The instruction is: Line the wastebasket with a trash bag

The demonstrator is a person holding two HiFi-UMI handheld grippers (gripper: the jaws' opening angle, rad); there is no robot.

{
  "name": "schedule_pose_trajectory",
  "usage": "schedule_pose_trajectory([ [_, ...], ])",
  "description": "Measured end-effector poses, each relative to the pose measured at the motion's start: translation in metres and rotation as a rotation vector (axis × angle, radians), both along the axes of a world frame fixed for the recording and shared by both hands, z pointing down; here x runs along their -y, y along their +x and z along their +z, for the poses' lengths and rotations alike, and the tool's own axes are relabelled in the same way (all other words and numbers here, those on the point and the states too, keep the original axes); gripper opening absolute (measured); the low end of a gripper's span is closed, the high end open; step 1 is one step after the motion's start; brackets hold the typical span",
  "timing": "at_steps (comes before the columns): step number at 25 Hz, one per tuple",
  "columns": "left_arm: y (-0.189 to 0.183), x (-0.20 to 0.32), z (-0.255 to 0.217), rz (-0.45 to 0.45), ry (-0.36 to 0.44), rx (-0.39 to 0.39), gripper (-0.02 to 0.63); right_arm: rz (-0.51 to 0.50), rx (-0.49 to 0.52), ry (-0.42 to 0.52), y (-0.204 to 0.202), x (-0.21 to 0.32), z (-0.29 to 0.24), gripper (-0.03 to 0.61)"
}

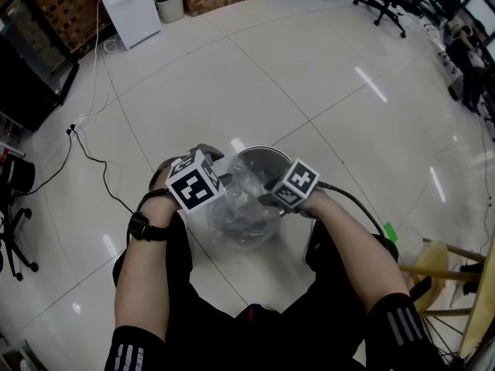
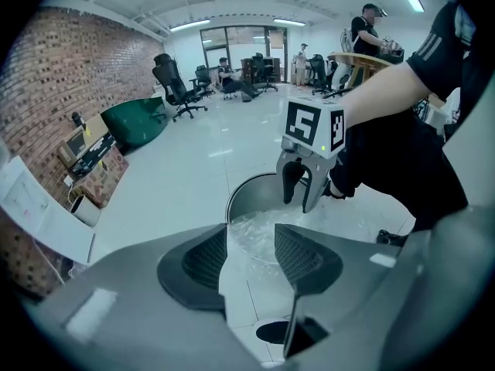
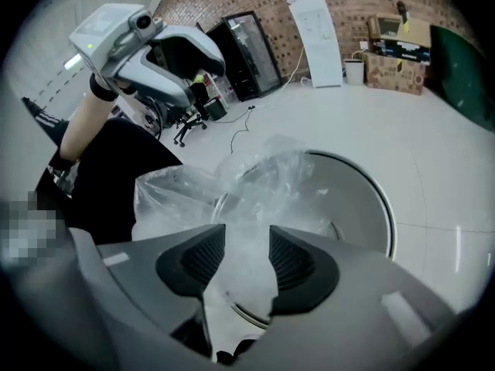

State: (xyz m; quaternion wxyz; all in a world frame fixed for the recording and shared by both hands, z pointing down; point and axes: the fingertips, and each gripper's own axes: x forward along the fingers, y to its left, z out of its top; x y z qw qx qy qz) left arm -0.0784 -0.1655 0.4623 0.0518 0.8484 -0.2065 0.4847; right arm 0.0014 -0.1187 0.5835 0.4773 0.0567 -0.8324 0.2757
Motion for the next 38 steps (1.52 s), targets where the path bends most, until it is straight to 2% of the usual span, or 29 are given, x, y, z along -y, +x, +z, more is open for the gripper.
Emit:
schedule_pose_trajectory([
  [3,-0.003,-0.004,0.004,-0.007,-0.007,0.009,0.187,-0.041,-0.037,-0.065,0.001,-0.018,0.023,0.195],
  [5,-0.005,-0.006,0.007,-0.01,-0.014,0.018,0.187,-0.083,-0.084,-0.068,0.004,-0.025,0.038,0.189],
  [6,-0.006,-0.008,0.009,-0.009,-0.017,0.023,0.187,-0.098,-0.105,-0.044,0.007,-0.024,0.041,0.153],
  [8,-0.005,-0.012,0.012,-0.008,-0.022,0.031,0.187,-0.098,-0.114,0.013,0.011,-0.015,0.038,0.025],
  [9,-0.004,-0.014,0.012,-0.006,-0.022,0.032,0.187,-0.085,-0.104,0.036,0.012,-0.008,0.032,0.009],
  [13,0.002,-0.019,0.012,0.008,-0.026,0.03,0.181,0.01,-0.055,0.106,0.025,0.023,-0.002,0.009],
  [18,0.005,-0.022,0.027,0.001,-0.019,0.074,0.181,0.148,-0.061,0.208,0.069,0.061,-0.023,0.009],
  [21,0.0,-0.011,0.039,-0.04,0.001,0.09,0.181,0.212,-0.089,0.256,0.093,0.079,-0.022,0.009],
  [25,-0.004,0.008,0.049,-0.134,0.015,0.05,0.178,0.269,-0.076,0.306,0.11,0.098,-0.02,0.009],
  [27,-0.006,0.017,0.056,-0.168,0.005,0.039,0.159,0.294,-0.075,0.326,0.115,0.108,-0.016,0.009],
  [32,-0.013,0.034,0.086,-0.188,-0.057,0.077,0.156,0.332,-0.128,0.375,0.127,0.128,-0.004,0.009],
  [35,-0.014,0.036,0.106,-0.187,-0.117,0.085,0.158,0.348,-0.107,0.367,0.128,0.138,0.015,0.009],
  [38,-0.016,0.043,0.115,-0.196,-0.119,0.098,0.158,0.386,-0.126,0.349,0.138,0.149,0.036,0.009],
])
